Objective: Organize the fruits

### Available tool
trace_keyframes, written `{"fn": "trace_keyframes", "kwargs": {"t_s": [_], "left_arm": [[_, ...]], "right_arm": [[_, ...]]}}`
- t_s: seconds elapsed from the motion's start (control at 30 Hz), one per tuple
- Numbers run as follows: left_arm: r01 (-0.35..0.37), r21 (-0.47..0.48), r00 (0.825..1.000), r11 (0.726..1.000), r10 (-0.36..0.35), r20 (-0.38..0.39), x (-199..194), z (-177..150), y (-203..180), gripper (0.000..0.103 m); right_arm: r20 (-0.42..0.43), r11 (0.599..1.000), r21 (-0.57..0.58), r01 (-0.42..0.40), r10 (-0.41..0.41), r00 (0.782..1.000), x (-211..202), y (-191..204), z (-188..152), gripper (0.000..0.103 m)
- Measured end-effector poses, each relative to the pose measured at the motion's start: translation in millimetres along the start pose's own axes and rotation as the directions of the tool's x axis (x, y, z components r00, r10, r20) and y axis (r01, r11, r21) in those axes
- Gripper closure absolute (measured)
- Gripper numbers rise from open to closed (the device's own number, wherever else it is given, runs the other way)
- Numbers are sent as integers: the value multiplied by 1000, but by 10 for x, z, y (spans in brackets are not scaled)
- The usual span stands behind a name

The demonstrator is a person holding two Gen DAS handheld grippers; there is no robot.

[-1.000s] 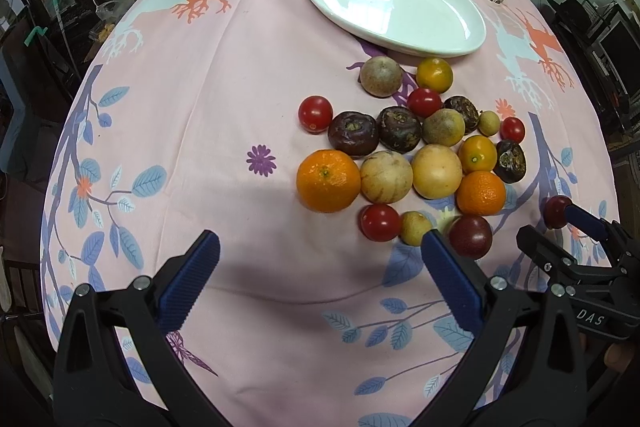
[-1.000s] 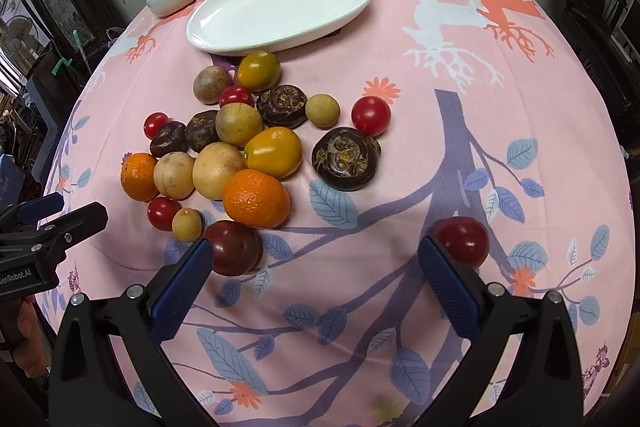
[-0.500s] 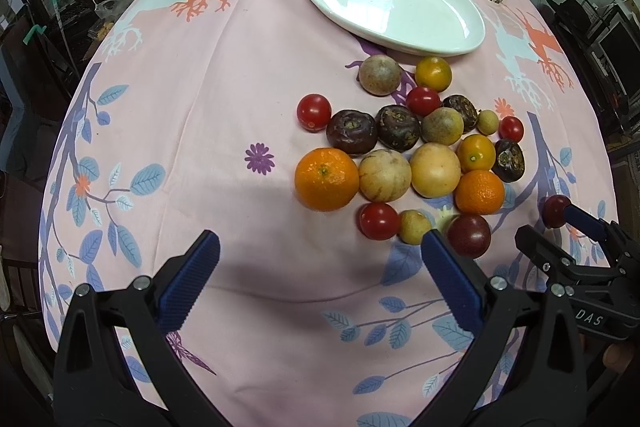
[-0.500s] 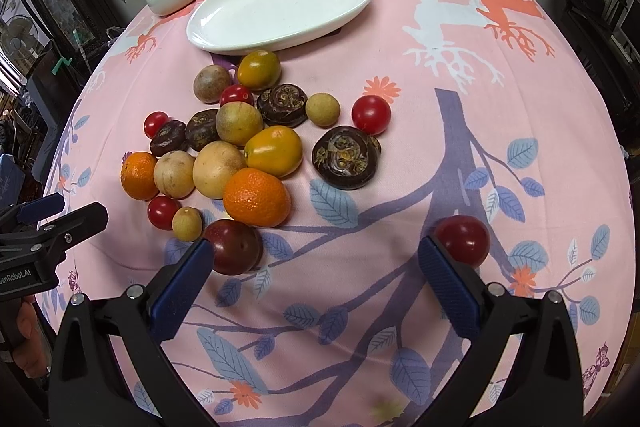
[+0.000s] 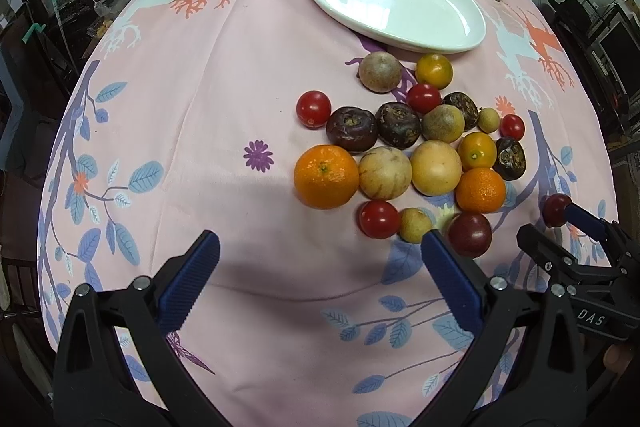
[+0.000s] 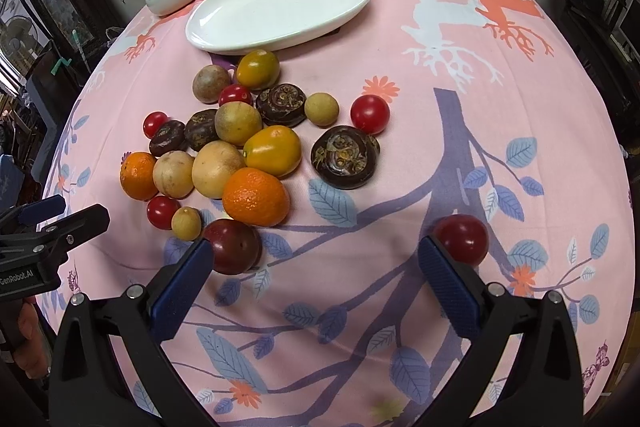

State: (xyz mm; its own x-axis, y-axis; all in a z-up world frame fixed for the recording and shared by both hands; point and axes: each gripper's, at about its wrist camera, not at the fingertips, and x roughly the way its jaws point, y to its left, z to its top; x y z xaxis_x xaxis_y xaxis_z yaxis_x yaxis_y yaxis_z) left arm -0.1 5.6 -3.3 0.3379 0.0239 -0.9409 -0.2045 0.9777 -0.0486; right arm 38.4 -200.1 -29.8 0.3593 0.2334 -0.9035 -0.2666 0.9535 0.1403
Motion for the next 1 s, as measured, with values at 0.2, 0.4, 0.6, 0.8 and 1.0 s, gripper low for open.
{"fn": "trace_keyframes", "kwargs": {"t_s": [0.2,0.4,0.6,0.8,1.0], "left_arm": [[0,0,1000,1000,0,-3,0,3,3,2],[1,-1,1000,1000,-1,-6,19,2,10,2],[-3,-7,1000,1000,3,-16,81,21,57,2],[-42,-30,999,999,41,-22,216,75,229,2],[-62,1,998,998,62,-29,353,102,263,2]], "right_arm": [[-2,1000,0,0,0,1000,4,-1,3,1],[-6,1000,-1,0,0,1000,15,-1,5,1],[-13,1000,-1,0,0,1000,43,-2,9,1],[-27,1000,9,1,-1,1000,87,-33,12,1],[-36,1000,14,3,-3,999,124,-57,21,1]]}}
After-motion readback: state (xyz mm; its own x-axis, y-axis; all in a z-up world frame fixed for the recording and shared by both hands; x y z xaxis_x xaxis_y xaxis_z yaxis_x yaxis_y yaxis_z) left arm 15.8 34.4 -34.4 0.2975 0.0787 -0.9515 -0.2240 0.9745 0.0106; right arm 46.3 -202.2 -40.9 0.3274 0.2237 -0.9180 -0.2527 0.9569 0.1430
